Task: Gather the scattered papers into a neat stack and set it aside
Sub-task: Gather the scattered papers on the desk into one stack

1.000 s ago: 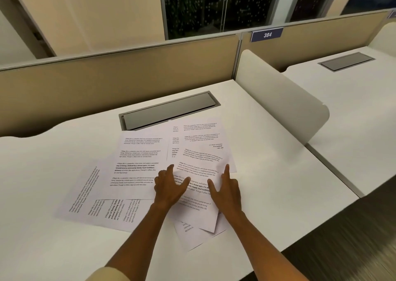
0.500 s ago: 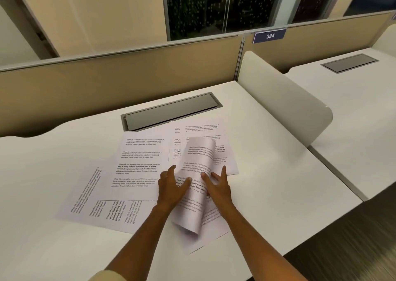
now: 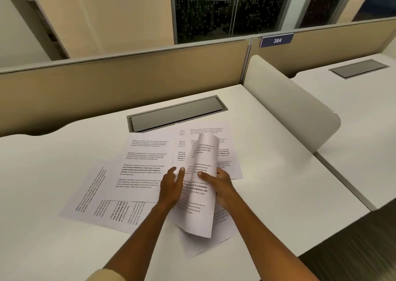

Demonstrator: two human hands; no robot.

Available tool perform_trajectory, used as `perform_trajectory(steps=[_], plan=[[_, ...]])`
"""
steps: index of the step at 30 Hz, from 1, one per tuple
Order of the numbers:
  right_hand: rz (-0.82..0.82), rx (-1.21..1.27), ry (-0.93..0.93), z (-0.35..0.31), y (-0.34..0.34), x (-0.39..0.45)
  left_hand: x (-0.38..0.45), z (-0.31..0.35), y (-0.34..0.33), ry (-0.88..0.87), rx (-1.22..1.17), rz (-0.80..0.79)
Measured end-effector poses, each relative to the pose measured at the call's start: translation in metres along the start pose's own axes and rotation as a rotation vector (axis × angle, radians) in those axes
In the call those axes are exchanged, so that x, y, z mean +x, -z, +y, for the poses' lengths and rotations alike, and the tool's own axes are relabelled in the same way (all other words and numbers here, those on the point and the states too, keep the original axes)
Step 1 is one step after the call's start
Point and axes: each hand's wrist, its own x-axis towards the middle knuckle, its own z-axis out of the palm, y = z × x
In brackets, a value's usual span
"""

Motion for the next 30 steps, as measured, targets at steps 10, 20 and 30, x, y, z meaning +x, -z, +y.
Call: perform_trajectory(steps=[10, 20, 30], plan=[[-0.189, -0.213, 0.055, -0.035, 0.025, 0.006, 0.004, 0.009, 0.022, 0.045, -0.505, -0.074], [0.193, -0.871, 0.024, -0.006, 0.052, 0.020, -0.024, -0.016, -0.006, 0.093, 0.104, 0.197], [0.353, -1.275, 0.006, 0.009, 0.031, 0.015, -0.044, 0.006, -0.031, 0.226, 0.215, 0.217]])
